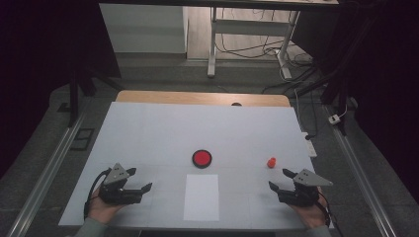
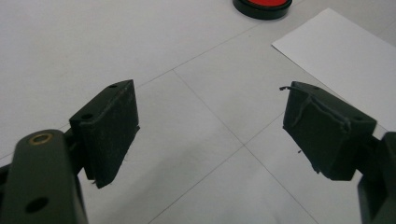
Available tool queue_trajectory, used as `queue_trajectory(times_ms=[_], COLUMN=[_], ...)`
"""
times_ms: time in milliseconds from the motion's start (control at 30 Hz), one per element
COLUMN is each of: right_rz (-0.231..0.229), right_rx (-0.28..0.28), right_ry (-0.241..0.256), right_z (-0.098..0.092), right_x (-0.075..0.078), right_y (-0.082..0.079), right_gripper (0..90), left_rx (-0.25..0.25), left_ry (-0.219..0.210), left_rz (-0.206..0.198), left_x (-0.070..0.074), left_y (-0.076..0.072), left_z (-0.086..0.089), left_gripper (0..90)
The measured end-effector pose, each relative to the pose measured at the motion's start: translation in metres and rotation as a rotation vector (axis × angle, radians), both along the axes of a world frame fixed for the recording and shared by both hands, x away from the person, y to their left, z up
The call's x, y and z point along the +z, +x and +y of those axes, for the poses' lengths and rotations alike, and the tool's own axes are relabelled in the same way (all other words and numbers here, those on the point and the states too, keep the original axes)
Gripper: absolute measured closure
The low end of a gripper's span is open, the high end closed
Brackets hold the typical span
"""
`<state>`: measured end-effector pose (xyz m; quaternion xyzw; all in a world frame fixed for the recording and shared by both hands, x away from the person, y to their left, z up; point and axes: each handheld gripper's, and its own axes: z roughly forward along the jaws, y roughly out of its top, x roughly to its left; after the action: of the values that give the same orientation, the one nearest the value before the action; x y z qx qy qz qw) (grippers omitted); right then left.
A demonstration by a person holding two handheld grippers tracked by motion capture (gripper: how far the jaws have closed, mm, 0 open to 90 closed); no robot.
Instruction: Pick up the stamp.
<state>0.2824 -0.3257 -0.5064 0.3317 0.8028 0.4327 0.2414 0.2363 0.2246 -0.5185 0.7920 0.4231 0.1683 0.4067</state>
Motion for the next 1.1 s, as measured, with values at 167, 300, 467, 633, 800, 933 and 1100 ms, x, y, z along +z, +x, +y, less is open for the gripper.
queue_trajectory(times_ms=[167,300,467,633,800,933,1100], right_rz=[0.002,0.006,0.011,0.01,0.011,0.009,-0.005], right_rx=[0.001,0.004,0.011,0.017,0.017,0.011,0.01], right_ry=[0.003,0.004,0.003,0.005,0.016,0.016,0.024], right_z=[0.0,0.001,0.003,0.005,0.006,0.007,0.01], right_x=[0.001,0.0,0.0,0.001,0.002,0.007,0.015], right_y=[0.0,0.0,0.0,0.0,0.001,0.003,0.005], right_gripper=[28.0,28.4,28.9,29.7,30.3,30.6,31.2], left_rx=[-0.005,-0.004,0.003,0.001,-0.011,-0.022,-0.026], left_ry=[0.007,0.006,0.007,0.009,0.01,0.016,0.015], left_rz=[-0.002,-0.005,-0.017,-0.011,-0.015,-0.007,-0.005], left_x=[0.0,0.0,0.001,0.0,0.001,-0.001,-0.001], left_y=[0.001,0.001,0.002,0.003,0.002,0.002,0.002], left_z=[-0.001,0.001,0.002,0.002,-0.001,-0.003,-0.004], left_gripper=[18.1,18.1,18.1,18.1,18.3,18.3,18.3])
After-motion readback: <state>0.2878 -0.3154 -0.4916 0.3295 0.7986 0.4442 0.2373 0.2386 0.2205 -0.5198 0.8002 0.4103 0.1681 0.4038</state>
